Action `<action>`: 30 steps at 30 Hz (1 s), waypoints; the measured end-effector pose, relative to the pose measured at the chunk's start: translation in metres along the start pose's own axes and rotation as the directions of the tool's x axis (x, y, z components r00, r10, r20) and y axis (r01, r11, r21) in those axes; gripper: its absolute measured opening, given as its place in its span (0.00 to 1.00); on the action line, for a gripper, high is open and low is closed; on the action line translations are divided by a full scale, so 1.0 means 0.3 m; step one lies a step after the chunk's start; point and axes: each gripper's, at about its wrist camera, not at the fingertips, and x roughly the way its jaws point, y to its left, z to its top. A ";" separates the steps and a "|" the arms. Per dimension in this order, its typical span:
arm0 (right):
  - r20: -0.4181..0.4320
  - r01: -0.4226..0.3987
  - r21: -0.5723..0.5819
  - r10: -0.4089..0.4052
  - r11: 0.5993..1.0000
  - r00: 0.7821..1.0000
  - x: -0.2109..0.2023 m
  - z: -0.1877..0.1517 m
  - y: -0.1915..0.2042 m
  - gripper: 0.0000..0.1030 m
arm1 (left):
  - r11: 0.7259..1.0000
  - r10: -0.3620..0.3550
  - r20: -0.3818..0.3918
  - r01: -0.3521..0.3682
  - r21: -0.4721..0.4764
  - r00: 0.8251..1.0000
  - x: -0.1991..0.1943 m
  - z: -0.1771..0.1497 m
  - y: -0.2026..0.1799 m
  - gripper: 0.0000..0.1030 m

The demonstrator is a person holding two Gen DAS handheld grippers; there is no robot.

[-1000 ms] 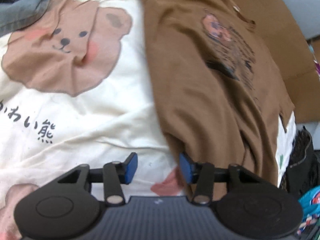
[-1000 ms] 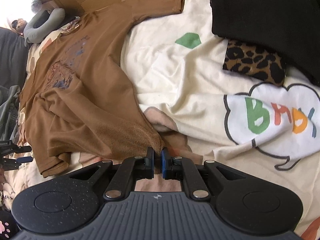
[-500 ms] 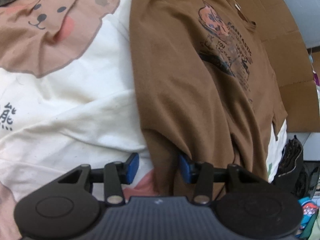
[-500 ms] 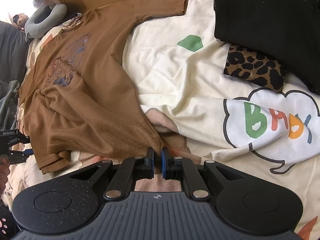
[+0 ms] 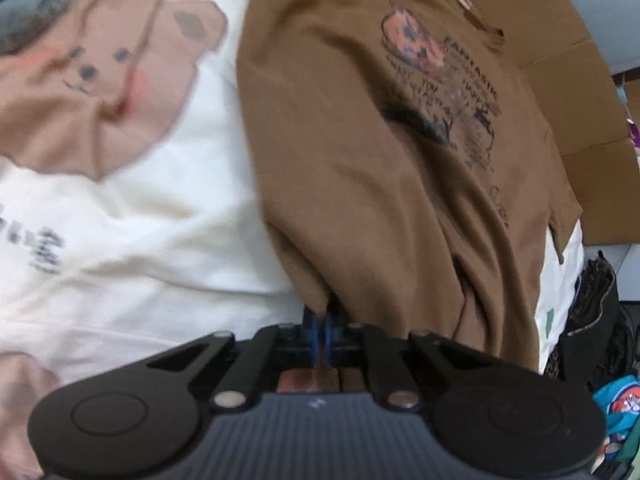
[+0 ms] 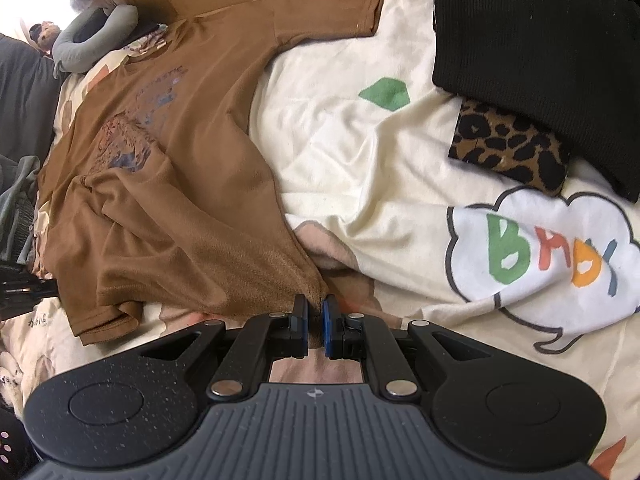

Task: Fold clothes
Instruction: 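Close the right tool on the hem corner while the left tool closes on the hem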

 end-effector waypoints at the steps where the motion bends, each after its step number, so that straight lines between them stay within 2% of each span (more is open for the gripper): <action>1: 0.002 0.001 -0.002 -0.001 1.000 1.000 -0.004 0.004 0.002 0.05 | 1.000 0.000 0.006 0.000 0.001 1.000 -0.022 0.004 0.013 0.03; 10: 0.022 0.022 -0.019 -0.021 1.000 1.000 -0.039 0.031 0.019 0.05 | 1.000 0.001 0.035 -0.002 0.023 0.999 -0.113 0.038 0.126 0.03; 13: 0.027 0.033 -0.019 -0.033 0.999 0.999 -0.045 0.037 0.018 0.05 | 0.999 -0.046 0.029 0.046 0.010 0.999 -0.178 0.047 0.160 0.03; 16: 0.034 0.047 -0.017 -0.046 0.999 0.998 -0.043 0.045 0.015 0.05 | 0.997 -0.064 0.030 0.063 0.045 0.998 -0.203 0.062 0.151 0.03; 22: 0.042 0.071 -0.026 -0.070 0.997 0.997 -0.030 0.074 0.008 0.05 | 0.993 -0.065 0.016 0.063 0.096 0.998 -0.190 0.095 0.118 0.04; 30: 0.054 0.103 -0.037 -0.101 0.994 0.993 -0.009 0.135 -0.001 0.05 | 0.986 -0.086 -0.071 0.095 0.137 0.994 -0.041 0.092 0.020 0.06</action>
